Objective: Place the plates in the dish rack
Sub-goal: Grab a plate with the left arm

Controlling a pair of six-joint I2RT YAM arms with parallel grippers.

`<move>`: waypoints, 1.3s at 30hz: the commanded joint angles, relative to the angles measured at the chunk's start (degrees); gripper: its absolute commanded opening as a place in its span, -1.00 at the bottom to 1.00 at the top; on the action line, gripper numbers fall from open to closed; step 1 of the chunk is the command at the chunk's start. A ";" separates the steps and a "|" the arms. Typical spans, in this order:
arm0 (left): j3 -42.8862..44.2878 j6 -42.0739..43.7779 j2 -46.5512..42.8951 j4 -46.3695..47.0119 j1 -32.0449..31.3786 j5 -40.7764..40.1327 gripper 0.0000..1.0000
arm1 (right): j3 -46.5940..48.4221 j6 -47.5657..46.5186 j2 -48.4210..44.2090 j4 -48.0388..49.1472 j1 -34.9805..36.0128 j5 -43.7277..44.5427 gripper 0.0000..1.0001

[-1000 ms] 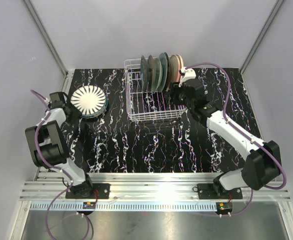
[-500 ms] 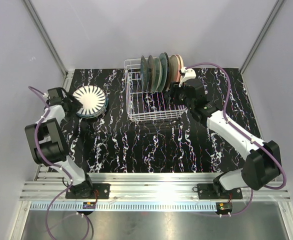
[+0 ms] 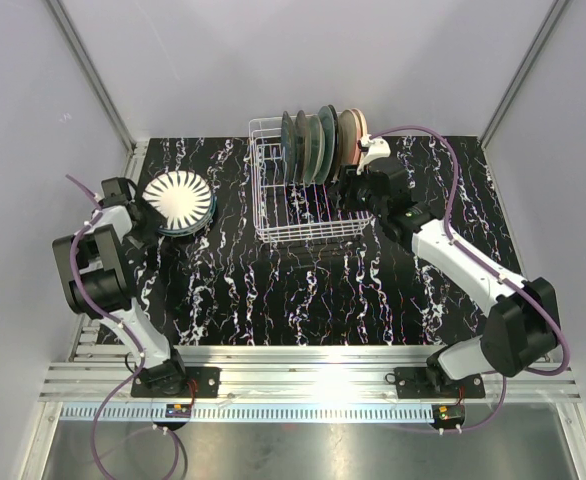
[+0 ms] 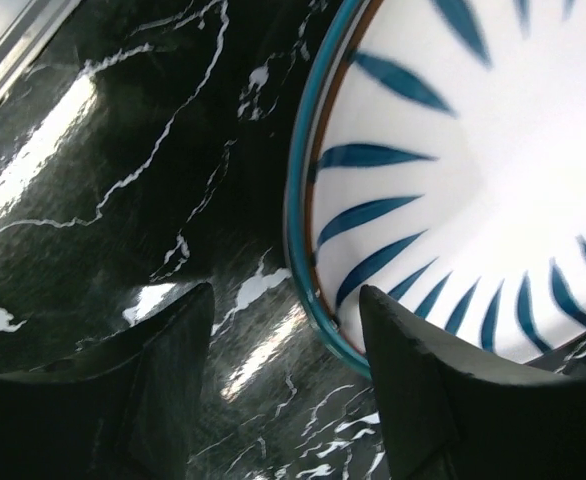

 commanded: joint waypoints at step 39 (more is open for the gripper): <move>-3.86 2.90 -11.68 -9.50 -0.06 -4.19 -0.61 | 1.19 1.88 -4.28 1.36 -0.41 -1.82 0.18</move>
